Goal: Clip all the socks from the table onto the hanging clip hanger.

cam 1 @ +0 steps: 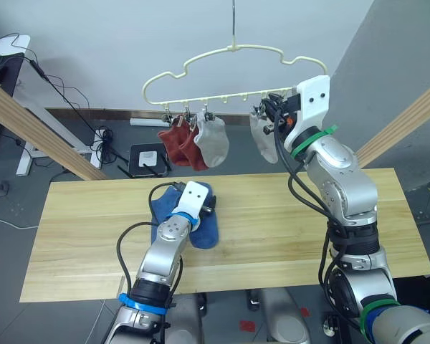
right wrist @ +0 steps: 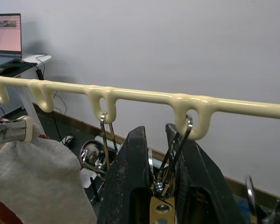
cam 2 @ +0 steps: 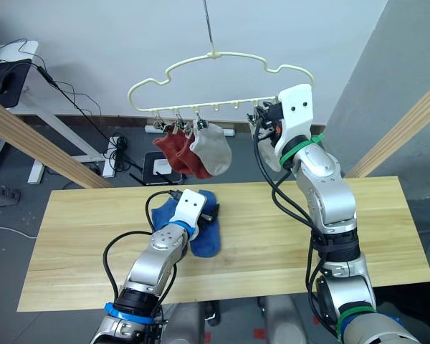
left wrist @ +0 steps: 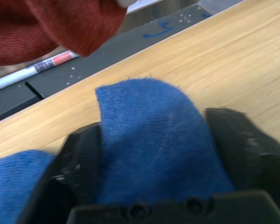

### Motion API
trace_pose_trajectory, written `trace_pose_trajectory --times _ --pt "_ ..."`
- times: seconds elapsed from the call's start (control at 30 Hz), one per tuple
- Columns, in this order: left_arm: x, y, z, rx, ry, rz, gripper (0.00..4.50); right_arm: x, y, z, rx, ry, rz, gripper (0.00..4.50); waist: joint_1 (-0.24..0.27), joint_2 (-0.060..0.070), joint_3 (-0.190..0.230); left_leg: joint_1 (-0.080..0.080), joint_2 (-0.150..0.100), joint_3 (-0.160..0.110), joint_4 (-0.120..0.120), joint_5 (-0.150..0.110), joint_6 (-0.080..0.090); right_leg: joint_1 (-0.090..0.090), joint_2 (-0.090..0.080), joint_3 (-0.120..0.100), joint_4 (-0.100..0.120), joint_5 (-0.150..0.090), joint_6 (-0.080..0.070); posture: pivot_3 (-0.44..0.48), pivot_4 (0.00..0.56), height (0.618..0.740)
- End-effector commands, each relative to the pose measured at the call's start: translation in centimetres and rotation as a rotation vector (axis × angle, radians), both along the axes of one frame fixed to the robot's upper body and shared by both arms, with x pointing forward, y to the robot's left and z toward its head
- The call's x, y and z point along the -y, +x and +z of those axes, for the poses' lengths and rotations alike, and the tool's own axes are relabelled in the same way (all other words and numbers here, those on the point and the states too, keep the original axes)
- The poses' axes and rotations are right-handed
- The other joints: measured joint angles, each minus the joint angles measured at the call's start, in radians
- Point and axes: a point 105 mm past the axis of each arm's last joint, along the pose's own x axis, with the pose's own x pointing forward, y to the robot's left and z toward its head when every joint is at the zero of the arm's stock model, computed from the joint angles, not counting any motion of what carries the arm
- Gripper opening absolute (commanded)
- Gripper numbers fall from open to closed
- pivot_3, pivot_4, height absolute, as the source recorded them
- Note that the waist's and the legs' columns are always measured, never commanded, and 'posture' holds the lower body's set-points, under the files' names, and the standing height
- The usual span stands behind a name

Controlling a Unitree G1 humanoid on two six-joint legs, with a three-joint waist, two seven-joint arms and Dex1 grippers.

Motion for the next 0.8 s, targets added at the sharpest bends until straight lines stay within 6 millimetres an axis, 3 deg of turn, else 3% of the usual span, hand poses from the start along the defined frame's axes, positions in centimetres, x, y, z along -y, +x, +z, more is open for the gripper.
trace_pose_trajectory --times 0.03,0.2,0.3,0.33,0.4,0.47,0.6,0.8 --pt "0.4 -0.5 0.4 0.031 0.0 -0.025 2.4 -0.2 -1.0 1.5 0.064 0.024 0.02 0.26 0.0 0.0 0.0 0.0 0.0 0.0 0.0 0.0 0.0 0.0 0.0 0.0 0.0 0.0 0.0 -0.164 0.379 0.74" --pt "0.7 -0.9 0.5 0.046 0.007 -0.052 0.94 -0.1 -1.0 1.6 0.065 0.026 0.017 0.26 0.0 0.0 0.0 0.0 0.0 0.0 0.0 0.0 0.0 0.0 0.0 0.0 0.0 0.0 0.0 -0.164 0.379 0.74" --pt "2.0 -0.8 2.6 0.175 0.042 -0.168 0.05 -0.1 -0.9 1.6 0.065 0.025 0.014 0.26 0.0 0.0 0.0 0.0 0.0 0.0 0.0 0.0 0.0 0.0 0.0 0.0 0.0 0.0 0.0 -0.176 0.383 0.74" --pt "2.8 -0.9 3.6 0.239 0.057 -0.233 0.0 -0.1 -0.9 1.6 0.066 0.024 0.013 0.26 0.0 0.0 0.0 0.0 0.0 0.0 0.0 0.0 0.0 0.0 0.0 0.0 0.0 0.0 0.0 -0.176 0.383 0.74" --pt "7.2 -2.3 7.8 0.449 0.036 -0.512 0.0 0.1 -0.9 1.7 0.066 0.021 0.007 0.26 0.0 0.0 0.0 0.0 0.0 0.0 0.0 0.0 0.0 0.0 0.0 0.0 0.0 0.0 0.0 -0.18 0.386 0.74" --pt "9.7 -3.7 10.0 0.568 0.024 -0.69 0.0 0.3 -0.8 1.7 0.065 0.02 0.005 0.26 0.006 0.001 0.0 0.0 0.0 0.0 0.0 0.0 0.0 0.0 0.0 0.0 0.0 0.0 0.0 -0.183 0.388 0.74" --pt "11.5 -4.0 11.8 0.685 0.04 -0.852 0.0 0.4 -0.9 1.9 0.065 0.022 0.003 0.26 0.002 0.001 0.0 -0.001 -0.001 0.003 0.0 0.0 0.0 0.0 -0.002 0.001 -0.002 0.0 0.0 -0.191 0.388 0.74" --pt "12.7 -0.2 12.9 0.746 0.09 -0.747 0.0 0.4 -1.1 2.2 0.068 0.029 0.005 0.26 -0.005 0.001 0.001 -0.001 0.0 0.002 0.0 -0.002 0.004 0.0 -0.001 -0.001 -0.001 0.0 0.0 -0.203 0.385 0.74"
